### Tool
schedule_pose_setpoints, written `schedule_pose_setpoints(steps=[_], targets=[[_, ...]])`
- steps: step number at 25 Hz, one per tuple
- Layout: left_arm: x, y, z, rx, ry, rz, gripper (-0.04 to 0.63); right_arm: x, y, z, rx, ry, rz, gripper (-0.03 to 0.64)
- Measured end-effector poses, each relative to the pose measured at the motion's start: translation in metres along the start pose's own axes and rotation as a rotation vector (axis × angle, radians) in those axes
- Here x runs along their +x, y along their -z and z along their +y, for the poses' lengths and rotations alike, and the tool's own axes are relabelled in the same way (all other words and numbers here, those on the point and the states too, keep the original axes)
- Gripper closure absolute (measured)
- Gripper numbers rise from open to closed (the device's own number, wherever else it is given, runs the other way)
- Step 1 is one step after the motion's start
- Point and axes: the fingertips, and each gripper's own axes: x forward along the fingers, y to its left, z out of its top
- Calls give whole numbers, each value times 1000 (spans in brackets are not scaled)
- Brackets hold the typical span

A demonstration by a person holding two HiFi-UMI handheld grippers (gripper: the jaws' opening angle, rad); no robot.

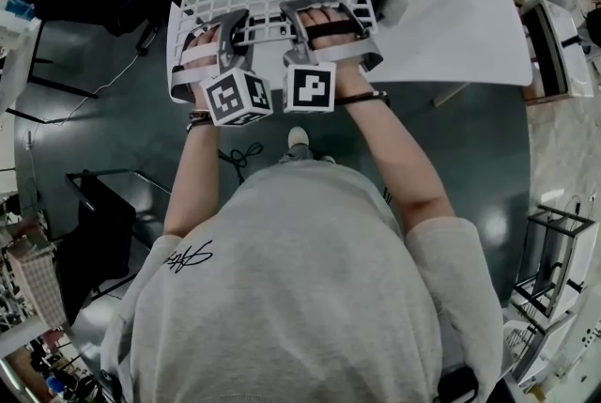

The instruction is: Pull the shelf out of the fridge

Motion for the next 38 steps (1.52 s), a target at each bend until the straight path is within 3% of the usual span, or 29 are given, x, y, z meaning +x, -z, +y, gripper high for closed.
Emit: schedule_pose_setpoints(steps=[38], targets=[[-11,-1,-65,-31,100,24,525,-21,12,63,34,-123,2,569]])
